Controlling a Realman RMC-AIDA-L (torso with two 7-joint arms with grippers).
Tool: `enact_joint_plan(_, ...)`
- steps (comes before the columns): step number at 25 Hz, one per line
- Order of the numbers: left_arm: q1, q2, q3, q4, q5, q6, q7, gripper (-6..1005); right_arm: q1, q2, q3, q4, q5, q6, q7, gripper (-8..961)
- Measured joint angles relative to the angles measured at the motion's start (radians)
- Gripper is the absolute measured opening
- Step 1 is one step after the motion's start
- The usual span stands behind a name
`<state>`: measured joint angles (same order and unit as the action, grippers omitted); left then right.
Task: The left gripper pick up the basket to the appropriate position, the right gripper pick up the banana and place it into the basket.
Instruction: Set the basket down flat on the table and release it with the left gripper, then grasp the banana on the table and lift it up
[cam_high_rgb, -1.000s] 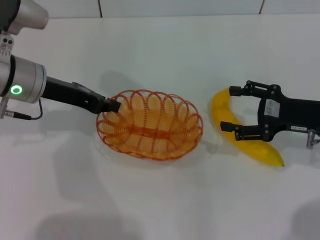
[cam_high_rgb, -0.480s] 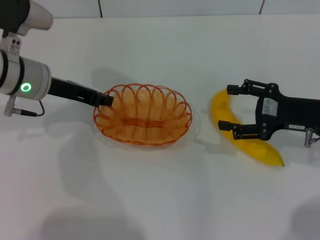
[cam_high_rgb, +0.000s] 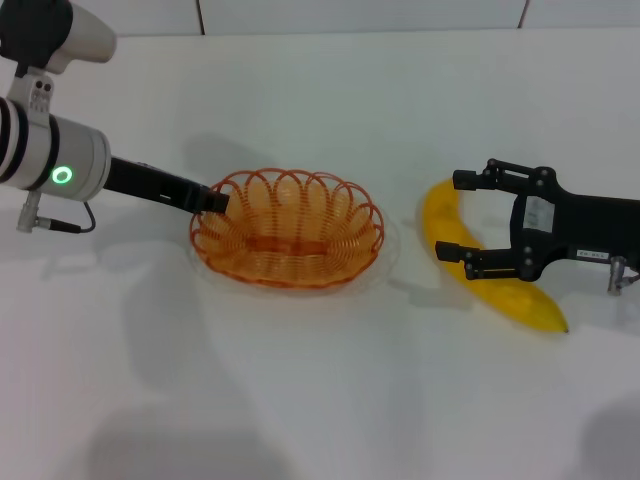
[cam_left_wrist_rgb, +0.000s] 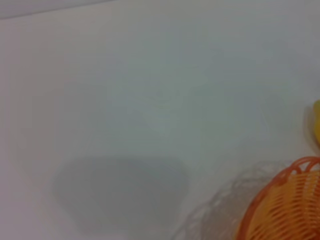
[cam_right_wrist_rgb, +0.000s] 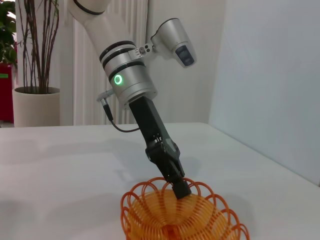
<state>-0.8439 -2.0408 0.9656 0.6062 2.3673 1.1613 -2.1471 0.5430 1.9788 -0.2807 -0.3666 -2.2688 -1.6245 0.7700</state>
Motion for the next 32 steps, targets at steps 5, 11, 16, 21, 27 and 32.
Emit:
enact_joint_plan(5, -0.001, 0.0, -0.002, 0.0, -0.002, -0.001, 0.0, 178, 0.0, 0.0, 0.0, 0.0, 0.0, 0.0, 0.0, 888)
enact_joint_plan(11, -0.001, -0.001, -0.001, 0.0, -0.002, -0.001, 0.0, 200, 0.0, 0.0, 0.0, 0.0, 0.0, 0.0, 0.0, 888)
enact_joint_plan(16, 0.002, -0.002, -0.006, 0.01, -0.007, -0.011, 0.023, 219, -0.001, 0.0, 0.0, 0.0, 0.0, 0.0, 0.0, 888)
enact_joint_plan(21, 0.033, -0.006, 0.007, 0.074, -0.055, -0.014, 0.097, 310, -0.008, -0.003, 0.006, 0.0, 0.0, 0.0, 0.0, 888)
enact_joint_plan(27, 0.226, -0.006, 0.121, 0.295, -0.236, -0.008, 0.201, 578, -0.014, -0.004, 0.014, 0.0, 0.014, 0.0, 0.0, 888)
enact_joint_plan(32, 0.408, -0.006, 0.221, 0.391, -0.48, 0.015, 0.465, 716, -0.038, -0.006, 0.014, -0.001, 0.049, -0.01, -0.004, 889)
